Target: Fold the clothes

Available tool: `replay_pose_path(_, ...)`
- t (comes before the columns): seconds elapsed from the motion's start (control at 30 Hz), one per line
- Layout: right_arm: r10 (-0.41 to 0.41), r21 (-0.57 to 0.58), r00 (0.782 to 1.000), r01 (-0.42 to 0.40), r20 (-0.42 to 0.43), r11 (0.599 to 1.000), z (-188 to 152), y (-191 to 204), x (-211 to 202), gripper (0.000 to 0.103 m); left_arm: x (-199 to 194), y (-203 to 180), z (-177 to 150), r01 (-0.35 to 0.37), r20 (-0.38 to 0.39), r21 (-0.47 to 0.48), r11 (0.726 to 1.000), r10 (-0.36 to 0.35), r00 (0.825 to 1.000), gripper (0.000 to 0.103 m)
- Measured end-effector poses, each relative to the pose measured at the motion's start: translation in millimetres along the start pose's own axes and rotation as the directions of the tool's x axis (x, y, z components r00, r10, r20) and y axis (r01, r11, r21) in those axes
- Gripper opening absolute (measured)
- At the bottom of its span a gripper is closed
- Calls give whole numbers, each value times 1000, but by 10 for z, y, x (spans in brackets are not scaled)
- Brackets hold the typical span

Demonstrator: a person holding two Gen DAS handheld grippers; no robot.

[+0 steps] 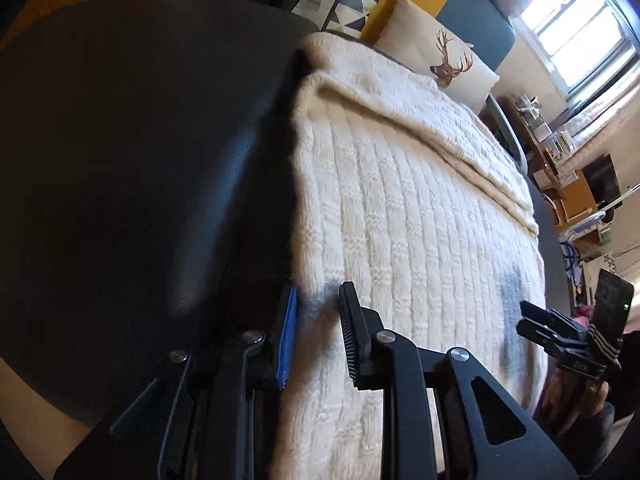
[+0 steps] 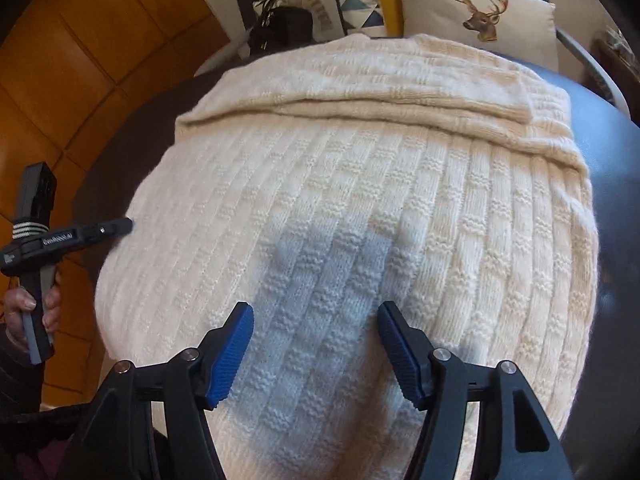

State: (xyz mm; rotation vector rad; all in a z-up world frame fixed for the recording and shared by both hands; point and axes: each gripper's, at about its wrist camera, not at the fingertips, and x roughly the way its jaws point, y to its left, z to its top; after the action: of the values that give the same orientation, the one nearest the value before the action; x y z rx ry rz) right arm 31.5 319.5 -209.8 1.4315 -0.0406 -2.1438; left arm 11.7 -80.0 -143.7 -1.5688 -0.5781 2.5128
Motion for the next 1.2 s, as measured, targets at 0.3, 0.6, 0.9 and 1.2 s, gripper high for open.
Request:
replay_pose_path(0.3,-112,86,994,112,-3,990,40,-216,-7,0,-94,111,-70,-97,63,-56,994,100,993,7)
replay_pose_path(0.6,-67,253,997,58,25,966,35,-704,-268,19,-521,-175,117,63,204,-6,998,-61,977,26)
replay_pose_path(0.9,-94,417,993,57,68,907,188,-1221,-437,11,130,-270,326,-39,26,-13,999,39,999,26)
replay_pose_path(1.2,-193,466,981,174,-6,868,562,-1662,-190,0,227,-289,446,-102,19,21,995,101,995,26)
